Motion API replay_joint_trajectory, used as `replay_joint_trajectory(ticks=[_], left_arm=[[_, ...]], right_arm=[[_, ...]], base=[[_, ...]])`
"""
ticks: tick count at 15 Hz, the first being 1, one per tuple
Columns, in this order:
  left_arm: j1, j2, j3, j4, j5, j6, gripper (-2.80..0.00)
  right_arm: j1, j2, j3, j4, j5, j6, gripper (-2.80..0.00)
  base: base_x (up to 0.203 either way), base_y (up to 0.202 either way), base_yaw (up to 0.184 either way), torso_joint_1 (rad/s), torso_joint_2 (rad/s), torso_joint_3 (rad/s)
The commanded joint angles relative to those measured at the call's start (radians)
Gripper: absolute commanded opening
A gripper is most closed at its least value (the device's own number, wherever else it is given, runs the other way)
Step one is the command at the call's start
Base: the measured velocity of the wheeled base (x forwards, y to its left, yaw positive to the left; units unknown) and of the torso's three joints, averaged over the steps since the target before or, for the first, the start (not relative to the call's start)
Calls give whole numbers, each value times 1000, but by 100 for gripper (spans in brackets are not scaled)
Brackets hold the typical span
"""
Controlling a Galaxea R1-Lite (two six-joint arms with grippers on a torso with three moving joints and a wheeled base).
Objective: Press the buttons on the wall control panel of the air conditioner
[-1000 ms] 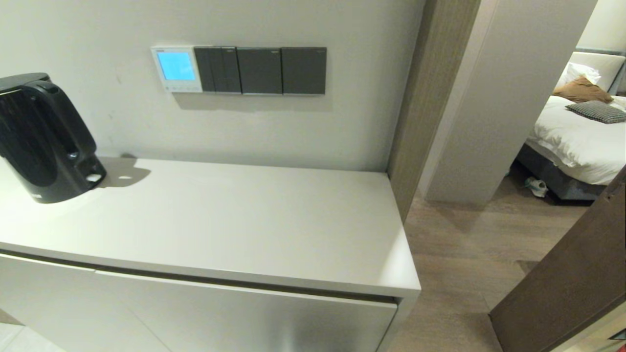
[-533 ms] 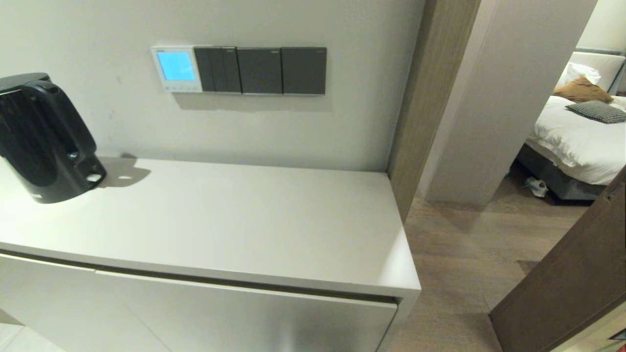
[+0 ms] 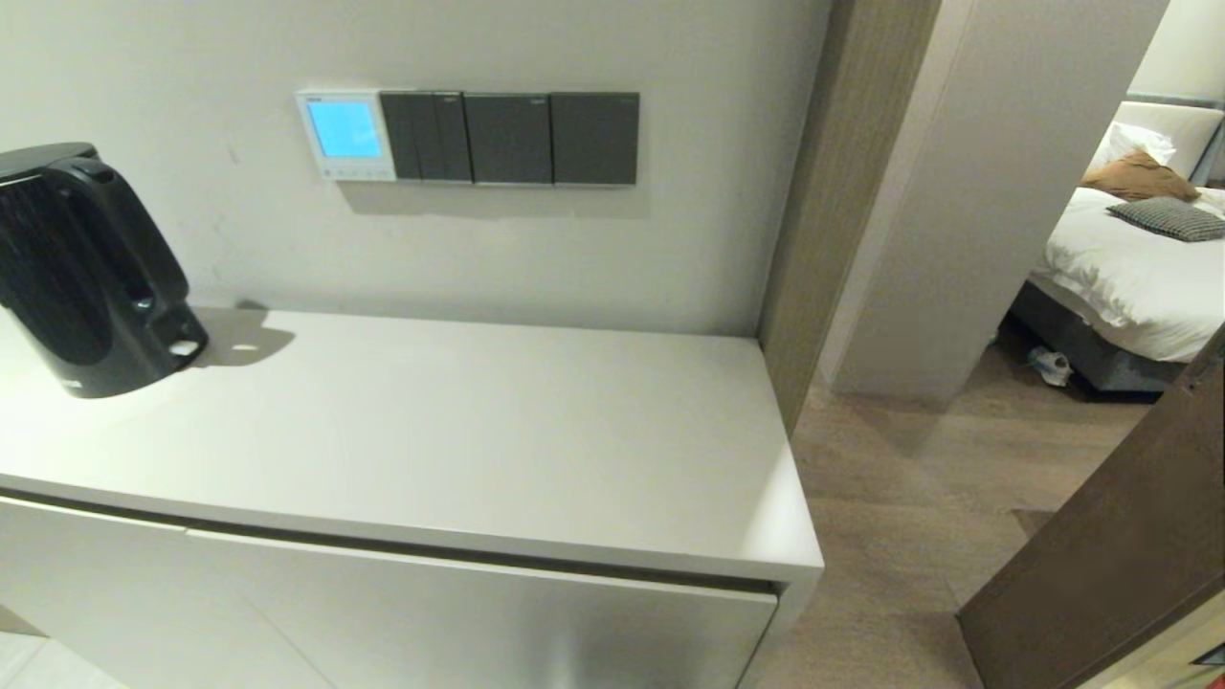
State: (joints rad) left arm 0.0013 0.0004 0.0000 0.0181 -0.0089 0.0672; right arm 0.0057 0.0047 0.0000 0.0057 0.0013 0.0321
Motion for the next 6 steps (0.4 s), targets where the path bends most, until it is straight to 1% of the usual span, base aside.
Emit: replay_joint_trajectory(ticks=[1,6], left_arm=[[0,0,0,0,0,0,-280],[0,0,-3,0,0,0,-280]], right_arm=[[0,1,2,0,0,0,-280],[0,1,2,0,0,0,-280]], base=[[0,0,0,0,0,0],[0,0,0,0,0,0]])
